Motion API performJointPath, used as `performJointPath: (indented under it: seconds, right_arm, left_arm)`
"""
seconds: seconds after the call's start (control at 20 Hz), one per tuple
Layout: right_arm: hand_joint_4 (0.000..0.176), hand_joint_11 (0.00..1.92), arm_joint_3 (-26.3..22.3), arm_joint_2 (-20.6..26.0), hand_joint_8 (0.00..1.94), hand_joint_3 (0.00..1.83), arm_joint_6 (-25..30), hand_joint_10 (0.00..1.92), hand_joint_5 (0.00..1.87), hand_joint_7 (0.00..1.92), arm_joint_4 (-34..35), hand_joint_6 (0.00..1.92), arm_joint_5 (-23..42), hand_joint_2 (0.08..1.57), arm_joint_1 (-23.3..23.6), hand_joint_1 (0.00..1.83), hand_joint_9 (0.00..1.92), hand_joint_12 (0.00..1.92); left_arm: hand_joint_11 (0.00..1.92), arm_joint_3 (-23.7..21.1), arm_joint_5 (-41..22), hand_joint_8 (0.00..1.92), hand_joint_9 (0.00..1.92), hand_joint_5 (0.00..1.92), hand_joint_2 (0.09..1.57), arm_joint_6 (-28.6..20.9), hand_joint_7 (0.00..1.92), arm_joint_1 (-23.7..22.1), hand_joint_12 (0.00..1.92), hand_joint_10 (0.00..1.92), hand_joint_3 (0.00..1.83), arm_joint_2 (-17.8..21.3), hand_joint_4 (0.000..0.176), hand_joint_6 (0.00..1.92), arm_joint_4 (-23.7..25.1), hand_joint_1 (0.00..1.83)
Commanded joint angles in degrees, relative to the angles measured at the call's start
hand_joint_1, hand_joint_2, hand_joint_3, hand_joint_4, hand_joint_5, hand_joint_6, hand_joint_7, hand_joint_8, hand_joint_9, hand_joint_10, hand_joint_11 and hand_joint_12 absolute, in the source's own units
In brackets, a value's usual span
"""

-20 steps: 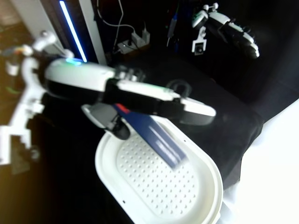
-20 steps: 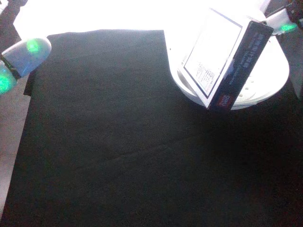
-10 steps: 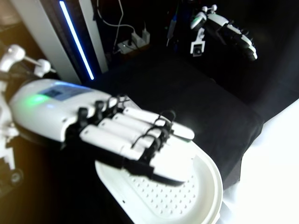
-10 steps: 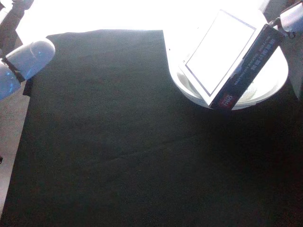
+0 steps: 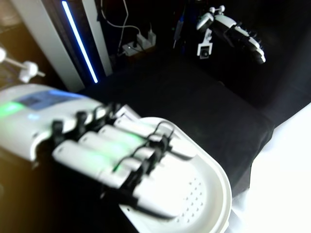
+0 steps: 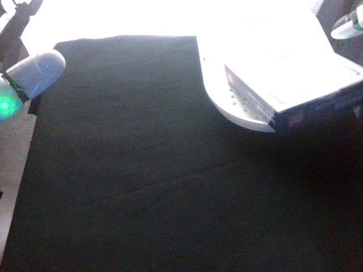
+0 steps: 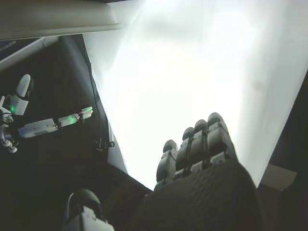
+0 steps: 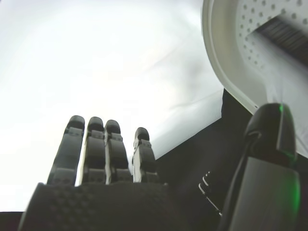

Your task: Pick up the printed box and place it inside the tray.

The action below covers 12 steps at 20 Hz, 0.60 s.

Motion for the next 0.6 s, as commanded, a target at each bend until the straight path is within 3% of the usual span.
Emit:
performJointPath:
  seconds: [0.0,0.1,0.4,0.55]
  right_arm:
    - [0.176,0.0,0.39,0.52,0.0,0.01,-0.25,0.0,0.0,0.0,-0.62,0.0,7.02,0.63,1.79,0.73,0.0,0.0]
    - [0.176,0.0,0.24,0.53,0.0,0.0,-0.25,0.0,0.0,0.0,-0.63,0.0,6.8,0.62,2.22,0.72,0.0,0.0]
    - [0.176,0.0,0.07,0.49,0.0,0.01,-0.23,0.0,0.0,0.0,-0.63,0.0,6.85,0.65,2.41,0.74,0.0,0.0]
    - [0.176,0.0,0.08,0.49,0.0,0.02,0.79,0.0,0.0,0.0,-0.65,0.0,6.97,0.68,2.65,0.77,0.0,0.0]
  left_arm:
    - [0.0,-0.03,-7.66,0.0,0.0,0.0,0.87,-0.66,0.0,0.06,0.0,0.0,0.0,0.06,0.148,0.0,0.11,0.0]
    - [0.0,-0.06,-7.77,0.0,0.0,0.0,0.87,-0.79,0.0,0.17,0.0,0.0,0.0,0.04,0.158,0.0,0.08,0.01]
    - [0.0,-0.21,-8.25,0.0,0.0,0.0,0.86,-0.98,0.0,0.27,0.0,0.0,0.0,0.08,0.164,0.0,0.08,0.01]
    - [0.01,-0.24,-8.44,0.0,0.0,0.0,0.85,-0.98,0.0,0.27,0.01,0.0,0.0,0.09,0.158,0.0,0.08,0.0]
